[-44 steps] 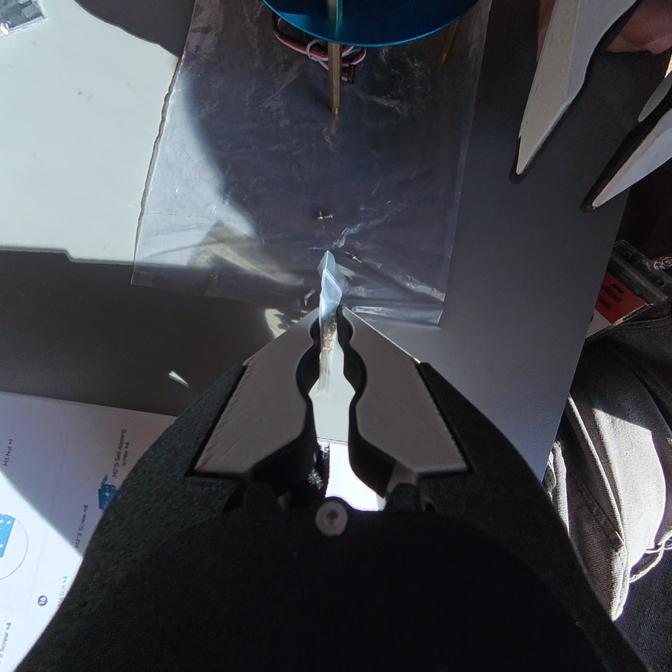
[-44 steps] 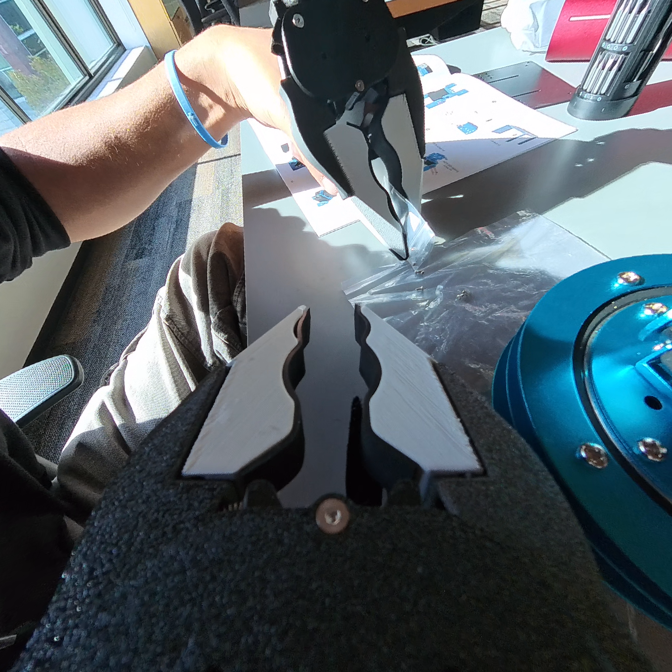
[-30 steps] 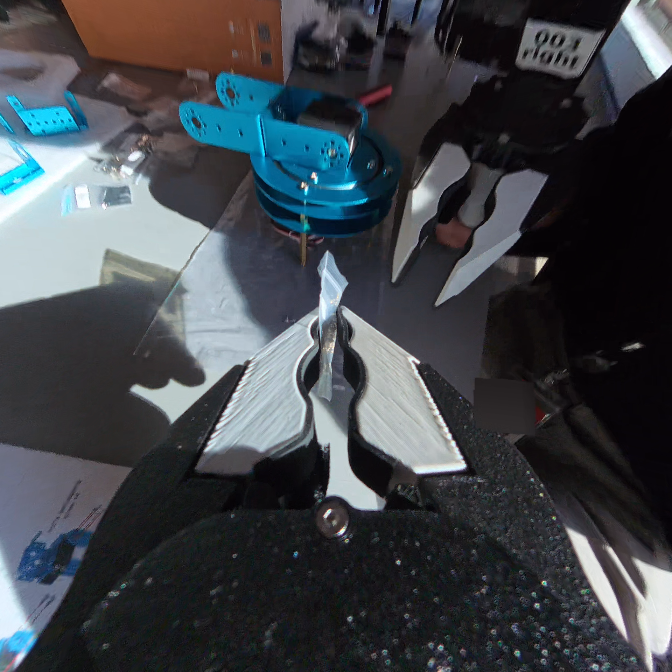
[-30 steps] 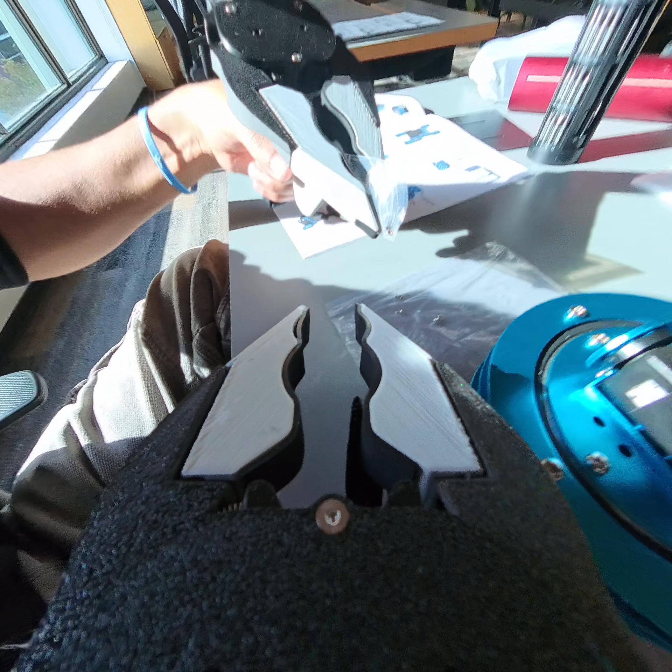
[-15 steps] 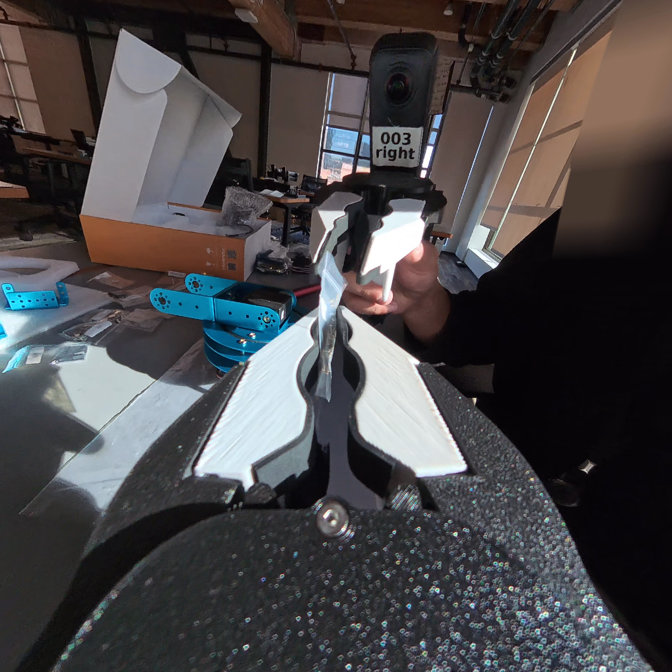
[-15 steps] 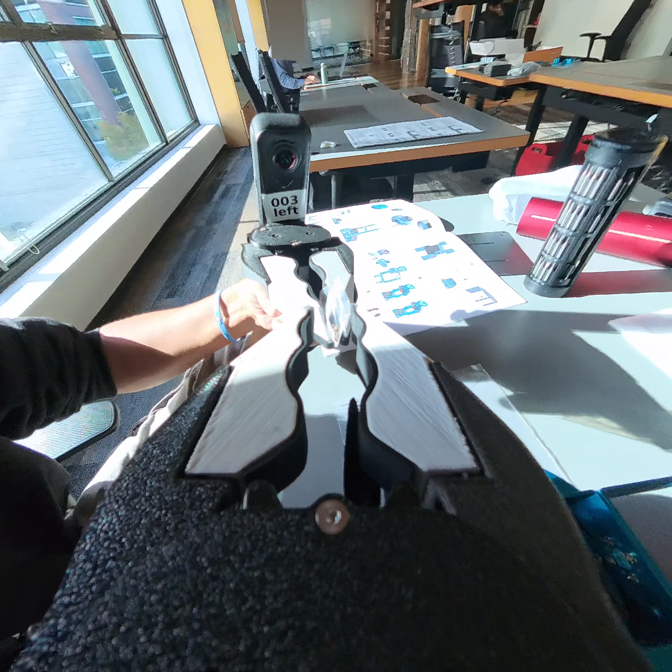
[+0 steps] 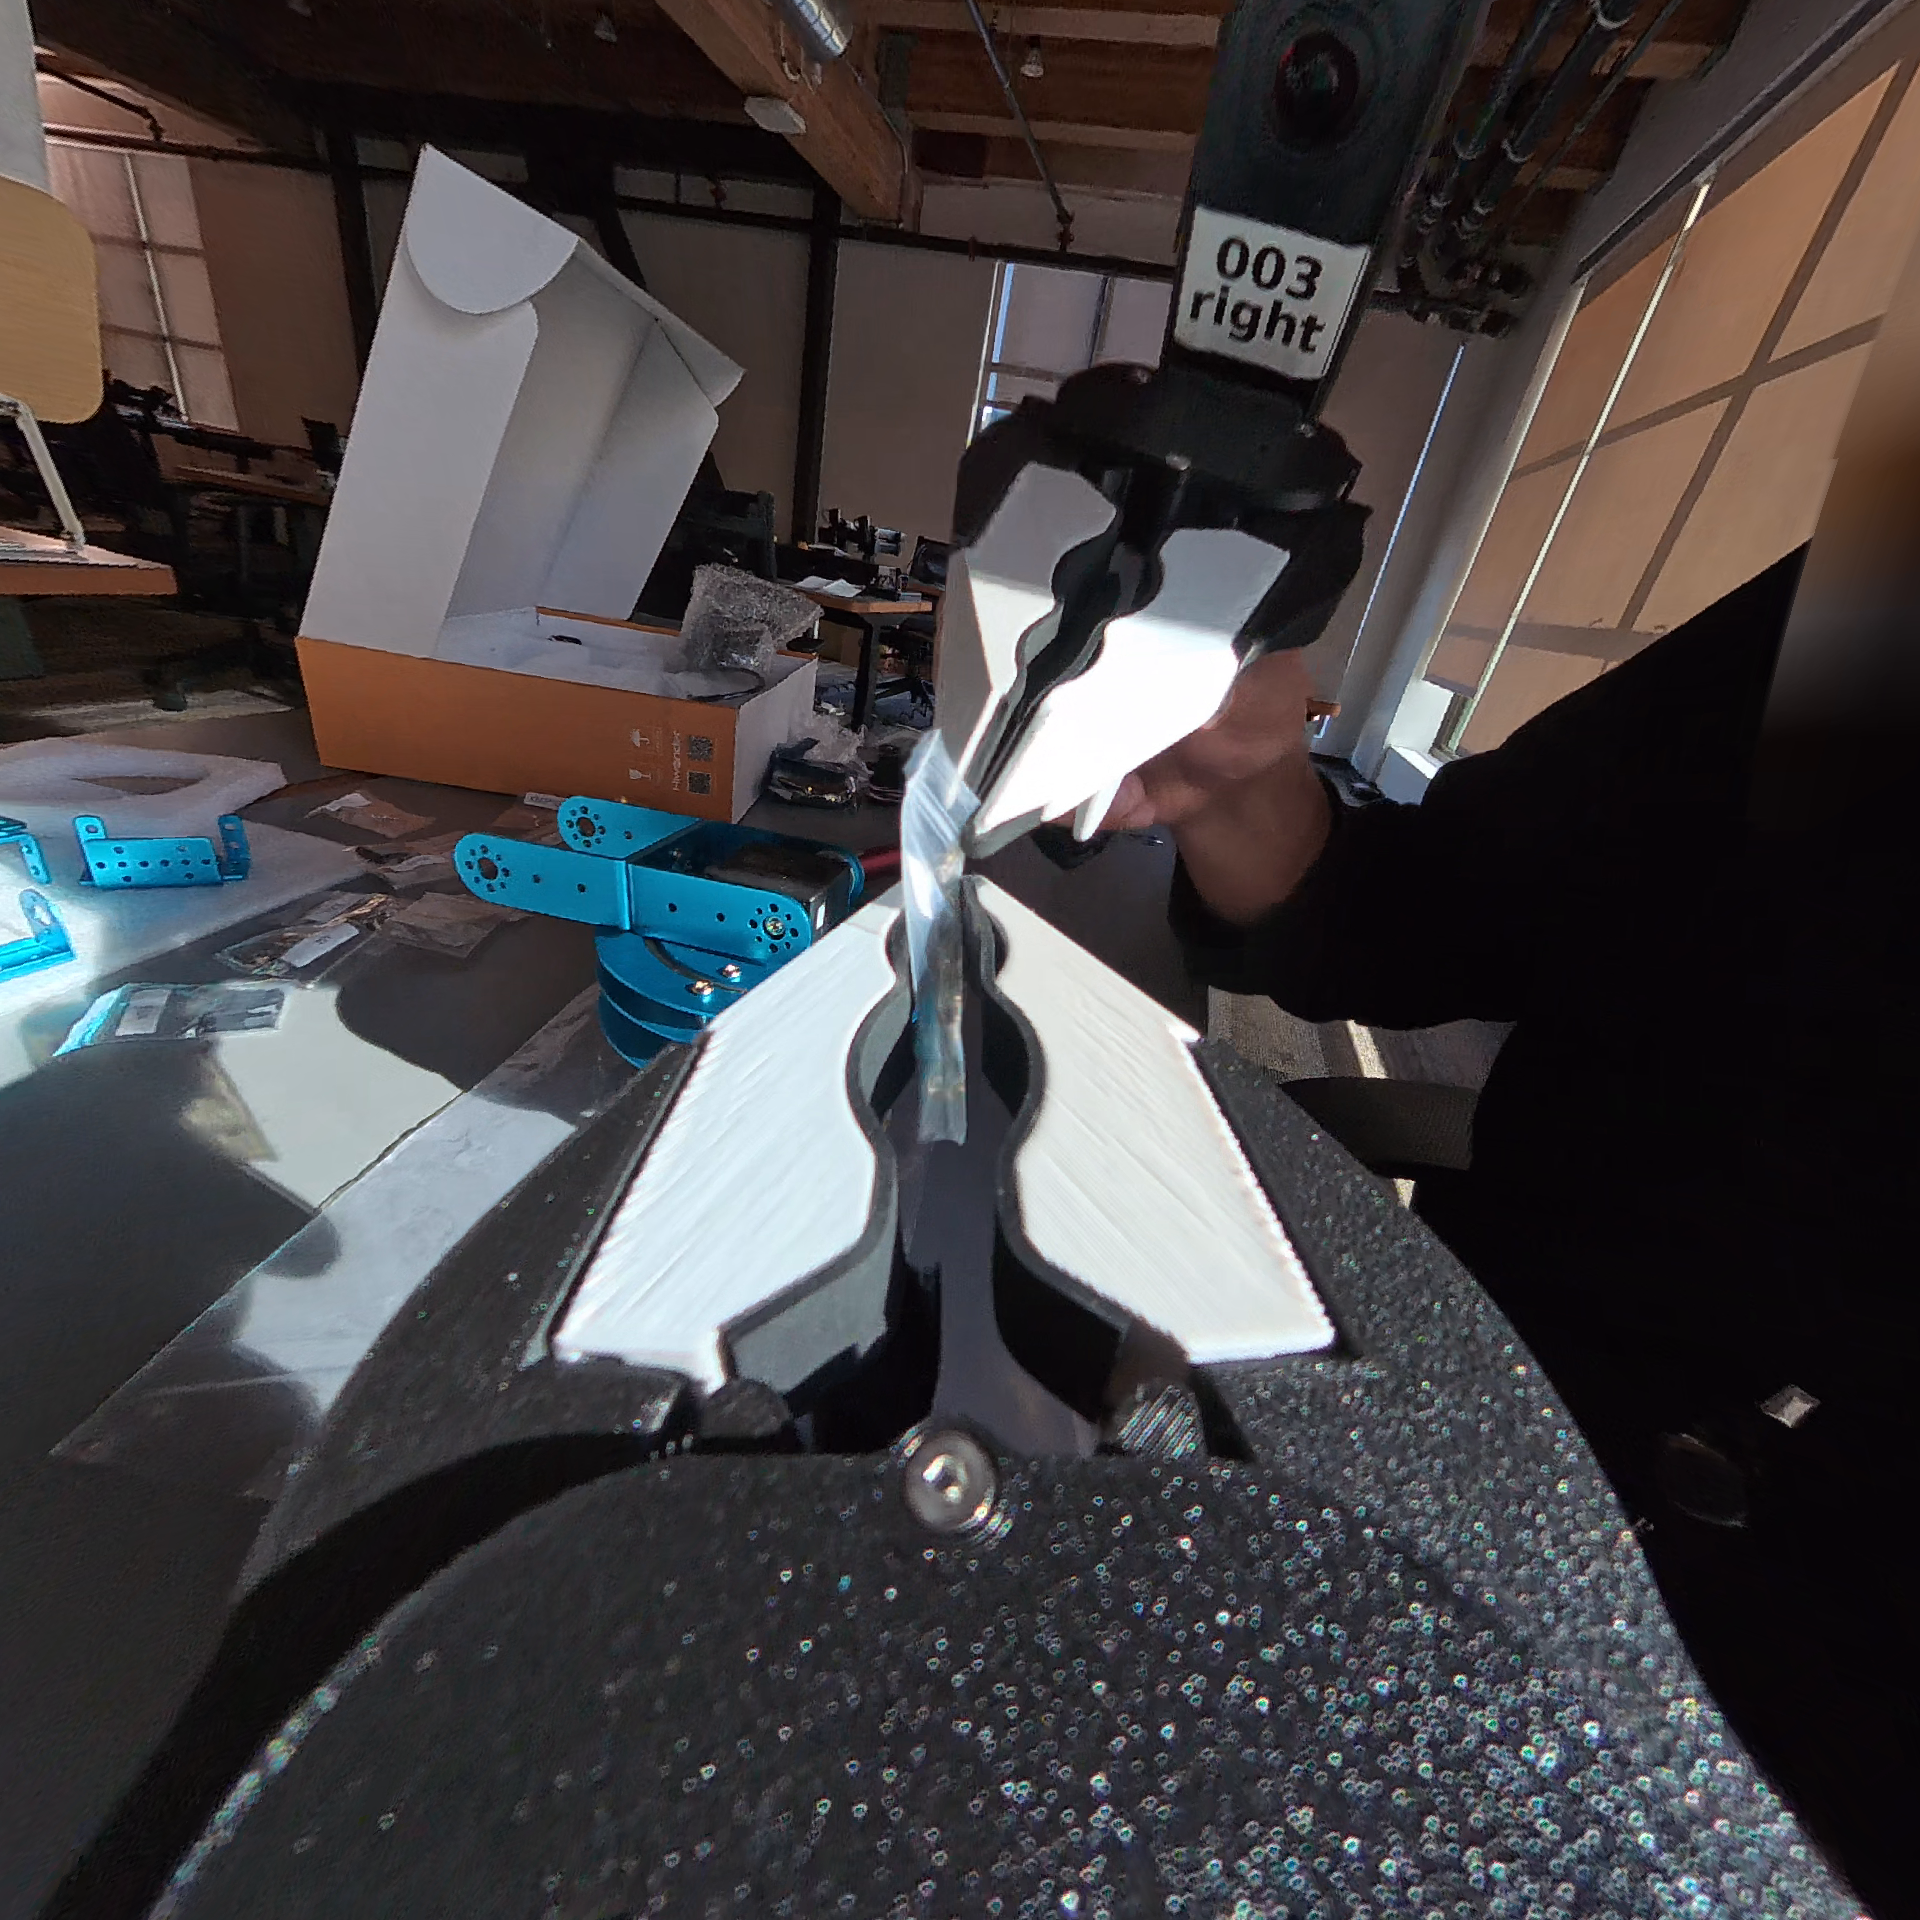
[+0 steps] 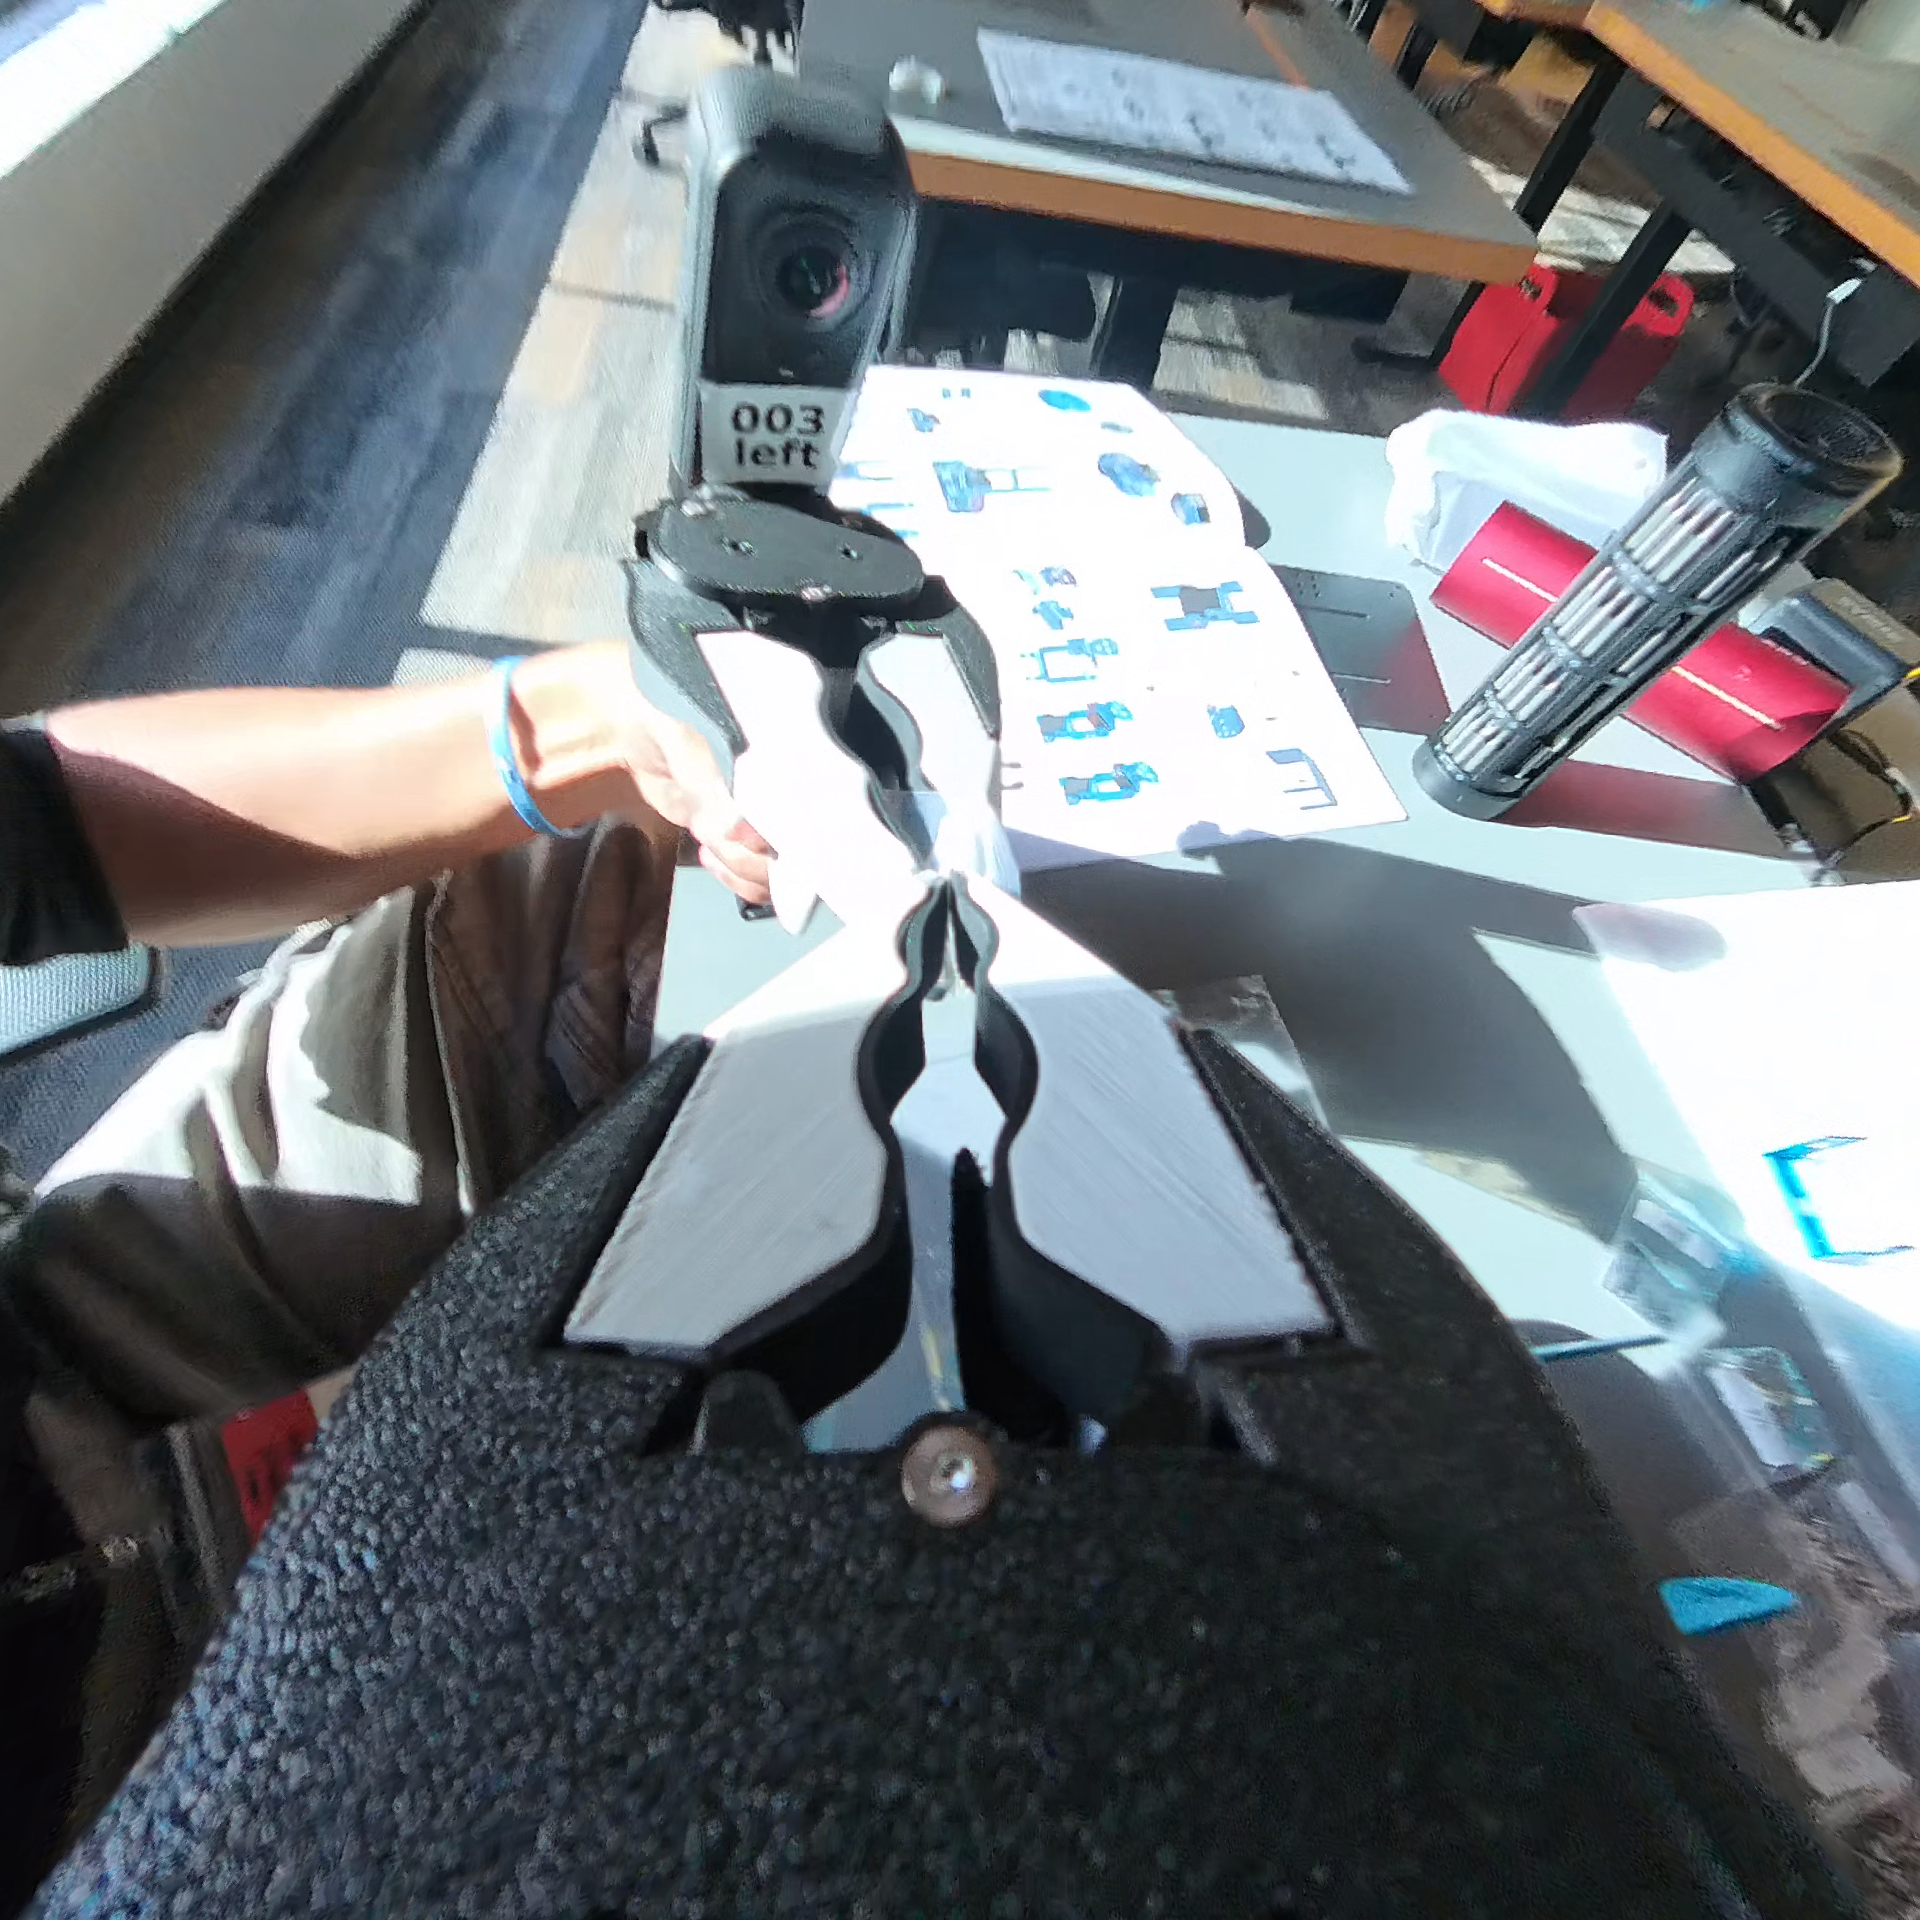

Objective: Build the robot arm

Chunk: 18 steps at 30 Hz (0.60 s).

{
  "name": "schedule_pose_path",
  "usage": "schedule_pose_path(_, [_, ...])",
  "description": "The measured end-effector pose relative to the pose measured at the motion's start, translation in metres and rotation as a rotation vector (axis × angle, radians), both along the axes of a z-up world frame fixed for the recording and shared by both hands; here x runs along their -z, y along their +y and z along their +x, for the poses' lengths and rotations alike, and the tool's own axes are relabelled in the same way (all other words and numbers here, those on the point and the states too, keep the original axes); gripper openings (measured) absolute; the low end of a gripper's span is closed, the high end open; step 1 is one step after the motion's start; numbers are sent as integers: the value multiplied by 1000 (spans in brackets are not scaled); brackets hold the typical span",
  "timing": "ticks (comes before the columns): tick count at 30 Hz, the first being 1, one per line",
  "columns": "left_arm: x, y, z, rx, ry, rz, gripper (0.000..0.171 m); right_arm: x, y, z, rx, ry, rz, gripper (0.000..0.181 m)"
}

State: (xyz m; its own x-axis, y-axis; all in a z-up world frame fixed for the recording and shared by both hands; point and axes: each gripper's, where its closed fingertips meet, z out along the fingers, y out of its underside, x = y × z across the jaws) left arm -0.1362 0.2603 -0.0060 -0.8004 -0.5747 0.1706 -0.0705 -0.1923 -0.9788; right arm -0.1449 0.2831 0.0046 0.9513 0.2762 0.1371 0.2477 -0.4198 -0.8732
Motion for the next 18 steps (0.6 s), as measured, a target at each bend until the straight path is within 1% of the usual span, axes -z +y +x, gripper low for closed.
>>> schedule_pose_path(1, [1, 2, 1, -18, 2, 1, 7, -1, 0, 3, -16, -38, -25, 0])
schedule_pose_path(2, [3, 5, 2, -42, 7, 12, 26, 0, 0, 3, -53, -80, -58, 0])
schedule_pose_path(3, [7, 10, 3, -73, 23, 36, 37, 1, 0, 8, -74, -127, -98, 0])
schedule_pose_path(5, [11, 21, 5, -144, 29, 72, 38, 5, 2, 24, -87, -221, -201, 0])
schedule_pose_path(6, [11, 25, 2, -159, 21, 79, 38, 9, 1, 24, -141, -240, -254, 0])
schedule_pose_path(7, [11, 28, -1, -167, 17, 74, 37, 14, -1, 18, -237, -273, -282, 0])
schedule_pose_path(8, [10, 29, -5, -162, 18, 55, 37, 16, -3, 9, -354, -329, -258, 0])
schedule_pose_path(9, [8, 28, -10, -132, 23, 26, 37, 18, -5, 1, -449, -373, -219, 0])
schedule_pose_path(10, [7, 23, -19, -70, 35, -9, 40, 22, -6, -4, -497, -405, -205, 0])
schedule_pose_path(12, [7, 9, -42, 111, 63, -55, 69, 30, -15, -17, -597, -438, -224, 0])
schedule_pose_path(14, [6, 1, -61, 253, 80, -80, 75, 29, -18, -29, -656, -483, -181, 0])
schedule_pose_path(15, [7, -5, -71, 336, 97, -80, 81, 25, -19, -37, -686, -476, -158, 0])
schedule_pose_path(16, [8, -9, -77, 395, 112, -71, 83, 23, -20, -43, -706, -472, -142, 0])
schedule_pose_path(18, [10, -13, -79, 450, 136, -41, 83, 20, -21, -50, -744, -481, -119, 0])
